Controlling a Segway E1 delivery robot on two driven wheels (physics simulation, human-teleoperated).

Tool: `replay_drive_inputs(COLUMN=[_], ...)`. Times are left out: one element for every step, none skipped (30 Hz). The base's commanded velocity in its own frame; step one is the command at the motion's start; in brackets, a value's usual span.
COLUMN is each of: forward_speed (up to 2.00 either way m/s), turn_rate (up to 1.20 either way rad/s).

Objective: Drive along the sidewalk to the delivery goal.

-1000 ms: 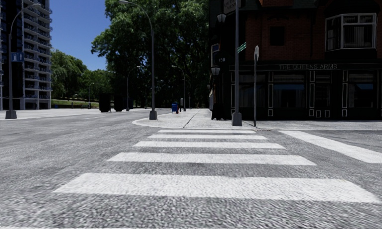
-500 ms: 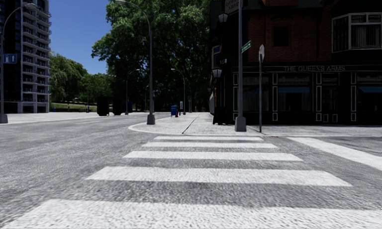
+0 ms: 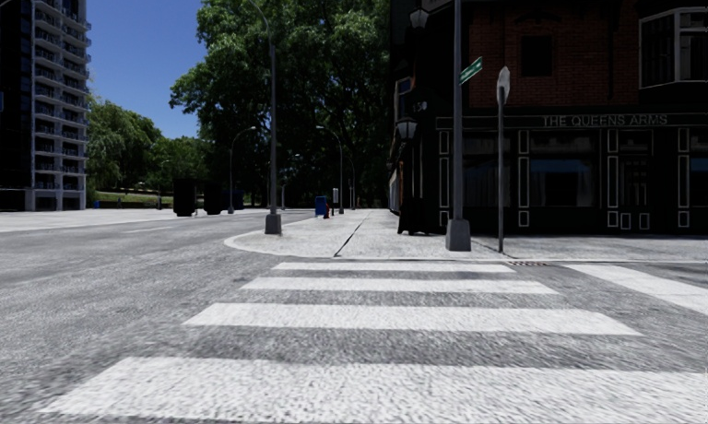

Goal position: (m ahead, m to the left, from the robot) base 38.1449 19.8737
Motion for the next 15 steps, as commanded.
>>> replay_drive_inputs(forward_speed=[2.00, 2.00, 2.00, 2.00, 2.00, 2.00, 2.00, 2.00, 2.00, 2.00, 2.00, 2.00, 2.00, 2.00, 2.00], turn_rate=[0.00, 0.00, 0.00, 0.00, 0.00, 0.00, 0.00, 0.00, 0.00, 0.00, 0.00, 0.00, 0.00, 0.00, 0.00])
